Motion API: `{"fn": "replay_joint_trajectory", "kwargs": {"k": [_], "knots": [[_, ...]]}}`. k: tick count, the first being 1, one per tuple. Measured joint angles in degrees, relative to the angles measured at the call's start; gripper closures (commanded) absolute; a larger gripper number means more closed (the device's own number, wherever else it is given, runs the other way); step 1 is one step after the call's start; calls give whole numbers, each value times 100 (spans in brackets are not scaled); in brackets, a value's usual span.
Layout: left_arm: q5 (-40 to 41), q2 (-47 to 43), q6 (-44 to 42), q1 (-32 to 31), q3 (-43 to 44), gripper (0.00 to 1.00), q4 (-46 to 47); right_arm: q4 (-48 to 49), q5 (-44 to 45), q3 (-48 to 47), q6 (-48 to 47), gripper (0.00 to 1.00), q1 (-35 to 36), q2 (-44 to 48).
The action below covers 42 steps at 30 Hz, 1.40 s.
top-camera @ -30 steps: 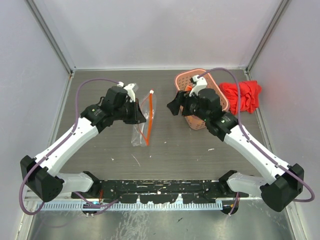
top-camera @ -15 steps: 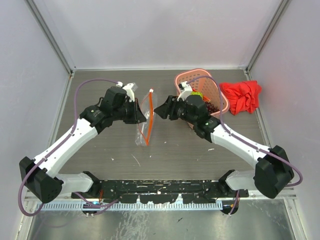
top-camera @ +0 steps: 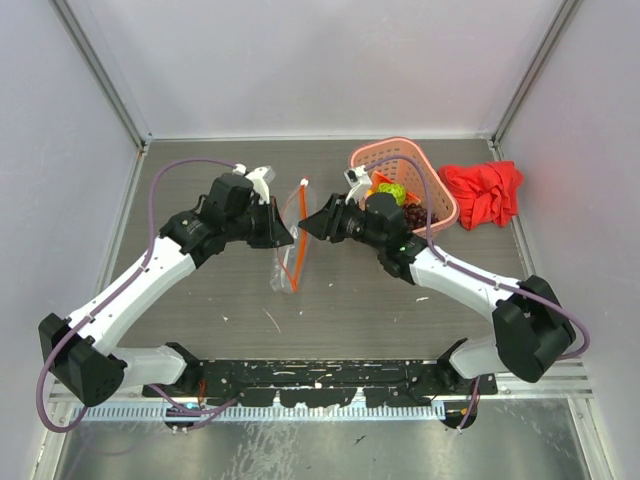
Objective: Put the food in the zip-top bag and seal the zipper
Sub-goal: Open the zipper of the food storage bag.
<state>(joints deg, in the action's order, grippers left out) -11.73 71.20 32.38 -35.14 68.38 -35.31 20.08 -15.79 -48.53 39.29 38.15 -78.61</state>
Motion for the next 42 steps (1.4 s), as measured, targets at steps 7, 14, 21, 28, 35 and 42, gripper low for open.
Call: {"fn": "replay_joint_trajectory", "kwargs": {"k": [7, 14, 21, 28, 35, 42], "knots": [[-7, -4, 2, 0, -7, 100, 20, 319, -297, 2, 162, 65, 4, -258], [4, -42, 2, 0, -17, 100, 35, 367, -389, 2, 184, 88, 50, -404], [612, -42, -28, 0, -17, 100, -212, -643, -332, -472, -164, 99, 59, -404], [1539, 28, -131, 0, 59, 100, -719, -2013, -72, -1263, -704, 99, 63, -361], [2236, 155, -321, 0, 269, 100, -1172, -3456, 560, -1904, -1263, 99, 68, -352], [2693, 162, -501, 0, 520, 100, -1558, -4597, 1604, -2463, -1792, 100, 81, -352]]}}
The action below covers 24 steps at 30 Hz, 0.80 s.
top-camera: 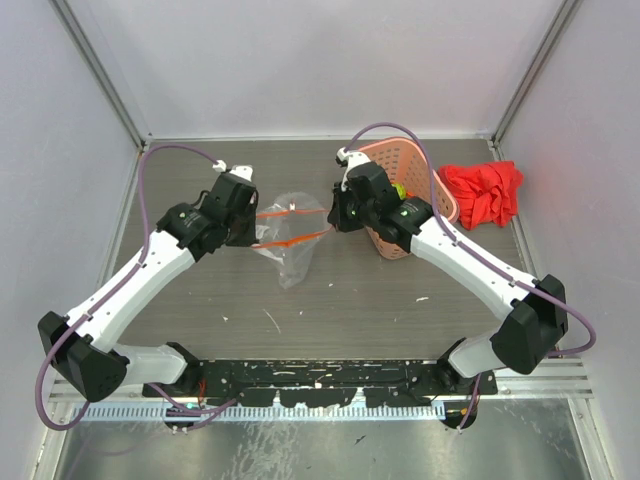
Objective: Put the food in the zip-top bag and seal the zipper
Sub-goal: Open the zipper of the food storage bag.
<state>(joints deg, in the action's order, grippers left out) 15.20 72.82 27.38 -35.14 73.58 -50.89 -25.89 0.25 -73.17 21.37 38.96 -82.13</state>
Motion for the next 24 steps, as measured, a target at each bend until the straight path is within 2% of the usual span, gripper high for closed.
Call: {"fn": "replay_joint_trajectory", "kwargs": {"k": [4, 9, 13, 15, 18, 24], "knots": [[11, 0, -94, -22, 136, 100, -39, -354, 505, -173, -162, 100, 46, 0], [-302, 0, -162, -37, 225, 100, -35, -466, 726, -227, -249, 99, 76, 0], [-483, 26, -175, -37, 275, 100, -46, -437, 597, -225, -282, 89, 66, 0], [-533, 103, -175, -37, 350, 100, -55, -396, 522, -216, -284, 79, 59, 0], [-588, 227, -170, -31, 393, 100, -55, -313, 407, -212, -291, 74, 44, 0], [-629, 297, -142, -31, 393, 100, -66, -98, 61, -212, -284, 47, 17, 2]]}}
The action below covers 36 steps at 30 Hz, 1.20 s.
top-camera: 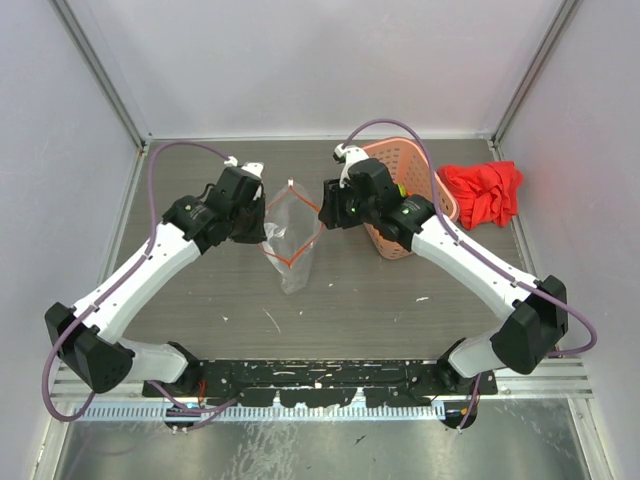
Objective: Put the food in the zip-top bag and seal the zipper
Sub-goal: Open the zipper of the food storage bag, then pick up the fake vegetable from the bin.
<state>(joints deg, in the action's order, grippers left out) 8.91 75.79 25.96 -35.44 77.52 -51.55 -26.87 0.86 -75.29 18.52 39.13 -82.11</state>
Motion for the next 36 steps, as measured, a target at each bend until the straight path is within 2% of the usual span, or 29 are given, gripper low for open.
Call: {"fn": "replay_joint_trajectory", "kwargs": {"k": [3, 8, 17, 23, 28, 36], "knots": [[-28, 39, 17, 4, 7, 100, 0, 50, -175, -2, -22, 38, -4, 11], [-79, 155, 22, 20, 26, 100, -4, 76, -522, -4, -90, 30, -162, 170], [-136, 199, 26, 20, 109, 100, -17, 118, -713, -7, -299, 16, -1464, 350], [-166, 210, 26, 20, 122, 100, -17, 184, -358, -7, -503, 5, -2146, 181], [-175, 256, 26, 20, 122, 100, -17, 326, -22, -7, -643, 1, -2376, -363], [-195, 264, 26, 20, 122, 100, -17, 658, 227, -4, -774, 0, -2570, -1410]]}}
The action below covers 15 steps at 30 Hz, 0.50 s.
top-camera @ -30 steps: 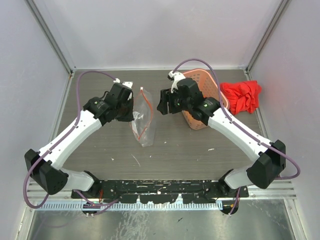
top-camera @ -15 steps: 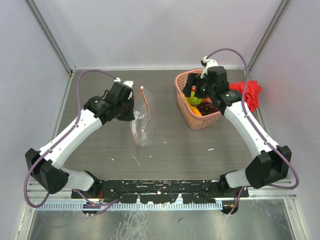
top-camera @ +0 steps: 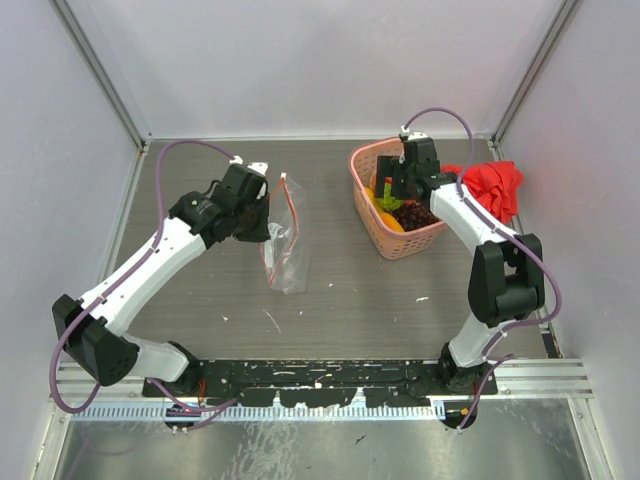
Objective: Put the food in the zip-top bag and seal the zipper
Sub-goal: Pick up the fake vegetable from the bin.
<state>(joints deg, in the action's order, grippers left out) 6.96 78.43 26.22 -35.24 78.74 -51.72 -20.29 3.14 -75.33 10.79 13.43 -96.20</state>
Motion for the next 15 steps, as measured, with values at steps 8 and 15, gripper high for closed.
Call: {"fn": "replay_joint_trajectory", "kwargs": {"k": [8, 15], "knots": [[-37, 11, 4, 0, 0, 100, 0, 409, 68, 0, -103, 2, -13, -503], [-63, 11, 11, 0, 0, 100, 2, 577, 35, 61, -208, 28, -44, -597]]}}
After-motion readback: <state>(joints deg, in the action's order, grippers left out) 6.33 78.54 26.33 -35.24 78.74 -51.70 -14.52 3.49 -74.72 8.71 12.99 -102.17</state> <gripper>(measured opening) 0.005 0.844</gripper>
